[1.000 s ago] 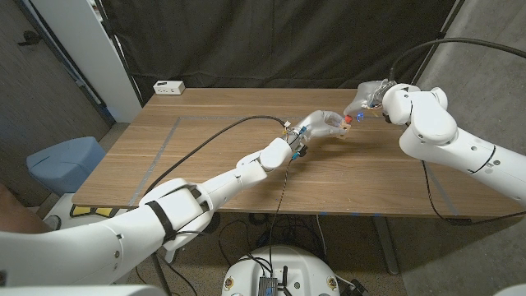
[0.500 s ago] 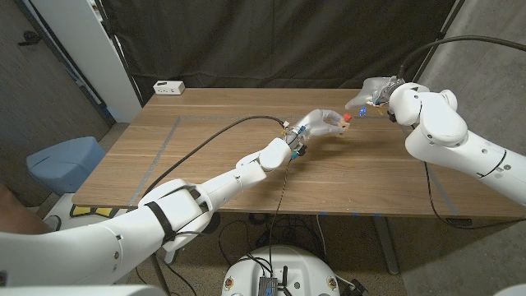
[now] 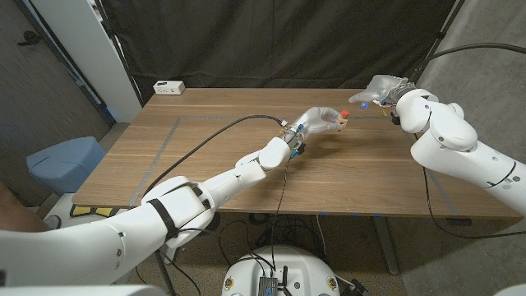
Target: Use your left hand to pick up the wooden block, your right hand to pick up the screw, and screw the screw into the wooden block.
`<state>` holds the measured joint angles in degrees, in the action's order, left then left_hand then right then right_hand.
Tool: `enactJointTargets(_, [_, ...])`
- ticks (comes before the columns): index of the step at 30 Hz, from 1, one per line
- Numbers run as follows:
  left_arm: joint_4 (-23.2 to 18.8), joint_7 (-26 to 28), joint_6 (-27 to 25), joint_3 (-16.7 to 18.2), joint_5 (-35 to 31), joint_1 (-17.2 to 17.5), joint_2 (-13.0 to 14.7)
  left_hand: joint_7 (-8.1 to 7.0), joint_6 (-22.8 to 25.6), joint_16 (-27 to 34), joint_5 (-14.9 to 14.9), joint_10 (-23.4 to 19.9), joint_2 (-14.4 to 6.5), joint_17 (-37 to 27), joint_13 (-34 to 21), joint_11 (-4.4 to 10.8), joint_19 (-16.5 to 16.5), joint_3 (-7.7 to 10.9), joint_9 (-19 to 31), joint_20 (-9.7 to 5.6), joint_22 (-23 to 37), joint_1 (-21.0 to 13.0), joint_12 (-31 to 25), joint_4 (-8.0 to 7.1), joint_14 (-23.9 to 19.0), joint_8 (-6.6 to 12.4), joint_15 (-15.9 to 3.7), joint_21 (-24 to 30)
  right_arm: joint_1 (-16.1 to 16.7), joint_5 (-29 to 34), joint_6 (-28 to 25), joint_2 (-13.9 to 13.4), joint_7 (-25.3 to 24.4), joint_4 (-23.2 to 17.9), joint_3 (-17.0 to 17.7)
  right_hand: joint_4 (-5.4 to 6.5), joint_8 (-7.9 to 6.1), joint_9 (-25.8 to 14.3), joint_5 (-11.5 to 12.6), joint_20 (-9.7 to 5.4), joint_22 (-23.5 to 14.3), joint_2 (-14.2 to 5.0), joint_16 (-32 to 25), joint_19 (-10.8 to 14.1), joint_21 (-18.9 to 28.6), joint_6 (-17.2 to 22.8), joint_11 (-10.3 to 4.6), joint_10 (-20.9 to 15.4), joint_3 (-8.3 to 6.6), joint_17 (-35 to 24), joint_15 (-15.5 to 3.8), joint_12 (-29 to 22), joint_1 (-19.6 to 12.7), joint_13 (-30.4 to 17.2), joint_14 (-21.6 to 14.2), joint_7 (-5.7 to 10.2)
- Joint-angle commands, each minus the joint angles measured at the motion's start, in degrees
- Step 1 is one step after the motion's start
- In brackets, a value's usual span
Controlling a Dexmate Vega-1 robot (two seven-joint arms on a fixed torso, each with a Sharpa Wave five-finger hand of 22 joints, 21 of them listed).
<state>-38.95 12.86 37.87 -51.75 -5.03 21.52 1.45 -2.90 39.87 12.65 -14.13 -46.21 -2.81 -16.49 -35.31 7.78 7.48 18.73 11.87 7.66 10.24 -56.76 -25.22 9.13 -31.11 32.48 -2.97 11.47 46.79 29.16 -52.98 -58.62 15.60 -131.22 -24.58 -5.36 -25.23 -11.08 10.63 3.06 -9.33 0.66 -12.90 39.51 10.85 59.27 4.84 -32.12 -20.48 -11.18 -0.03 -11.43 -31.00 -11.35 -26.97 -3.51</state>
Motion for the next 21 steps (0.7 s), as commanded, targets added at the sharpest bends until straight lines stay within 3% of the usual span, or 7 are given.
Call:
enactJointTargets(1, [7.58, 1.54, 4.07, -0.16, 1.11, -2.62, -2.71, -3.44, 11.63, 0.11, -0.09, -5.49, -1.18, -0.15, -0.62, 4.72, 0.10, 0.58, 0.06, -0.23, 0.11, -0.44, -2.94, -0.51, -0.45, 1.41, -5.37, 0.11, 10.20, -15.01, 6.86, 4.07, -17.18, 1.94, 11.00, -0.47, 1.18, -0.11, 0.57, -1.03, -0.20, -0.10, 0.41, -0.11, -0.16, -2.14, 0.44, 0.43, 0.06, -0.05, 0.61, 0.19, 0.77, -0.10, 0.07, -0.18])
enactJointTargets(9, [12.58, 2.12, 5.71, -0.58, 2.50, -4.38, -4.63, -3.46, 11.69, 0.09, 0.01, -5.44, -1.06, -0.10, -0.72, 4.74, 0.08, 0.61, 0.04, -0.24, 0.11, -0.40, -2.97, -0.47, -0.53, 1.40, -5.43, 0.10, 13.61, -20.95, 12.40, 7.90, -26.97, 4.63, 13.44, -1.12, 3.47, -0.05, 0.69, -0.76, -0.20, -0.14, 0.87, -0.81, -0.35, -5.74, 0.58, 1.83, 0.11, -0.02, 1.26, 0.46, 0.71, -0.15, 0.83, -0.69])
enactJointTargets(21, [16.21, 2.77, 5.26, -2.31, 4.38, -6.37, -6.10, -3.46, 11.80, 0.10, 0.14, -5.47, -1.07, -0.07, -0.72, 4.69, 0.22, 0.68, 0.03, -0.50, 0.12, -0.27, -2.98, -0.52, -0.65, 1.41, -5.57, 0.15, 16.59, -29.41, 23.30, 12.91, -35.76, 9.50, 15.99, -1.40, 5.28, -0.04, 0.78, 1.71, -0.20, -0.04, 1.33, -1.43, -0.48, -7.94, 0.90, 3.57, 0.45, -0.06, 2.63, 0.68, 1.31, -0.20, 1.95, -0.66])
